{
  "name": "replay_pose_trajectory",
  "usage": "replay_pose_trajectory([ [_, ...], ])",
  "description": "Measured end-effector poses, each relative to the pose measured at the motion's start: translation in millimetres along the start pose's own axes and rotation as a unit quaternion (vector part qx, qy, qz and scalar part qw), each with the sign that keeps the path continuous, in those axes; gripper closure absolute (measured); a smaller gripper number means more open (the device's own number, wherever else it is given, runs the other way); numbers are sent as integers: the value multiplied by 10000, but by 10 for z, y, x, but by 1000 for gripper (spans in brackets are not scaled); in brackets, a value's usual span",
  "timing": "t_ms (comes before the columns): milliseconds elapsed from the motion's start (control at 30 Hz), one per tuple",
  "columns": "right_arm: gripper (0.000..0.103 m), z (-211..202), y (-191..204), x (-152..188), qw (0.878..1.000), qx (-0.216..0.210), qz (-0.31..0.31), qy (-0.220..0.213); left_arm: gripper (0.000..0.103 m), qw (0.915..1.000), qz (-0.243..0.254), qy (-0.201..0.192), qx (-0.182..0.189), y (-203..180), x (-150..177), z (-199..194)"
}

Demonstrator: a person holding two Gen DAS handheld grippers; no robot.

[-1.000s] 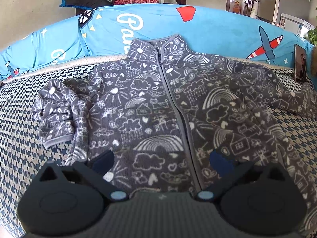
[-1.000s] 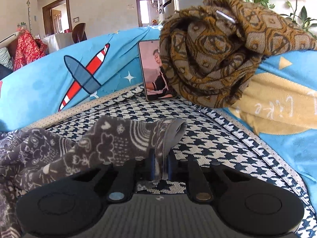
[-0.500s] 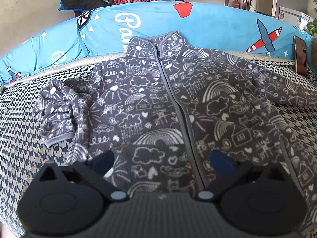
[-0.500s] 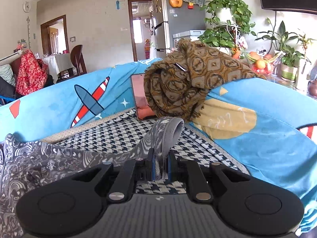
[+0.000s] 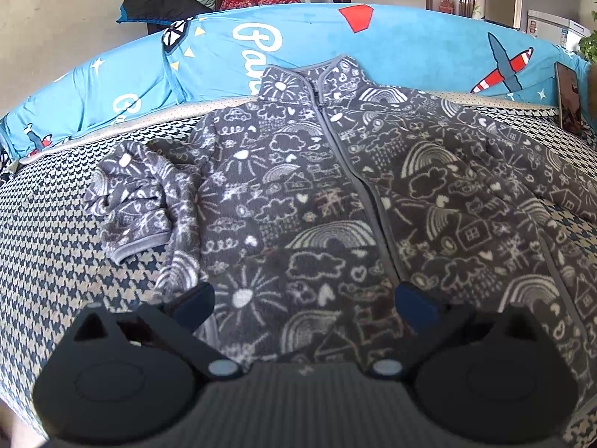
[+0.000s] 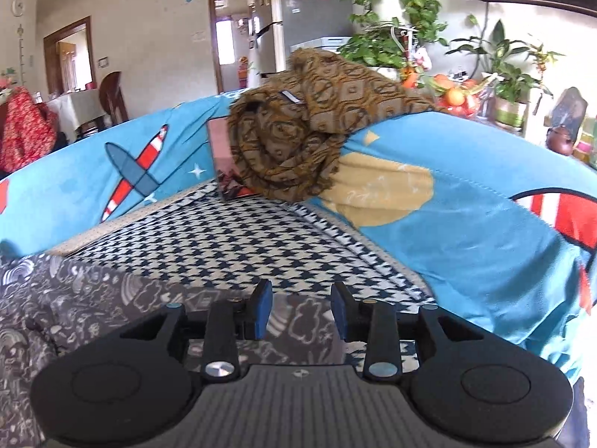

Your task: Fold clothes

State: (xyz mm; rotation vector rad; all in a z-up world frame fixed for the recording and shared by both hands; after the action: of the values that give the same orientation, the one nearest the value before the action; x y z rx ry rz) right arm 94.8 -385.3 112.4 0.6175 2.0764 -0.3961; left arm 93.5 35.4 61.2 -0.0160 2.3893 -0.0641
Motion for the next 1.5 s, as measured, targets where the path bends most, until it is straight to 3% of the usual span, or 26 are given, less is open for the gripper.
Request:
replay_pose_trajectory([
  [300, 65, -290, 840, 262, 9837, -1580, -855, 82, 0, 9969, -700, -214, -293, 505, 46, -135],
  [500, 62, -486, 1326, 503, 9654, -2199, -1389, 188, 0, 9897, -1352, -325, -342, 851, 81, -147],
  [667, 61, -639, 1595, 659, 9505, -2584, -1713, 201, 0, 9821, -1728, -638, -392, 1136, 84, -162],
  [933, 61, -761, 1913, 830, 9307, -2992, -2073, 369, 1, 9738, -1949, -1000, -604, 1513, 31, -105],
  [1067, 60, -779, 2005, 894, 9251, -3062, -2204, 429, 8, 9736, -1995, -955, -565, 1616, 7, 6],
  [1200, 60, -744, 2049, 929, 9225, -3083, -2250, 581, 18, 9728, -2039, -947, -561, 1697, -18, 110],
  [1500, 59, -646, 2102, 949, 9221, -3103, -2117, 931, 25, 9694, -2209, -964, -472, 1839, -45, 335],
])
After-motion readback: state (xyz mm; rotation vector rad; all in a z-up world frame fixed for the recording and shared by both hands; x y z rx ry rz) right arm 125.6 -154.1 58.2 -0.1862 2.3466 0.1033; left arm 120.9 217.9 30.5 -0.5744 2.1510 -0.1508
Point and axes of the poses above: each gripper's, at about its wrist camera, not at the fingertips, and z roughly the way its jaws point, y to its left, x to its underside, the point moved 1 cm from there along z, roughly the way its jaws point, and after that the axes turned 10 degrees about x, right-handed, at the moved point
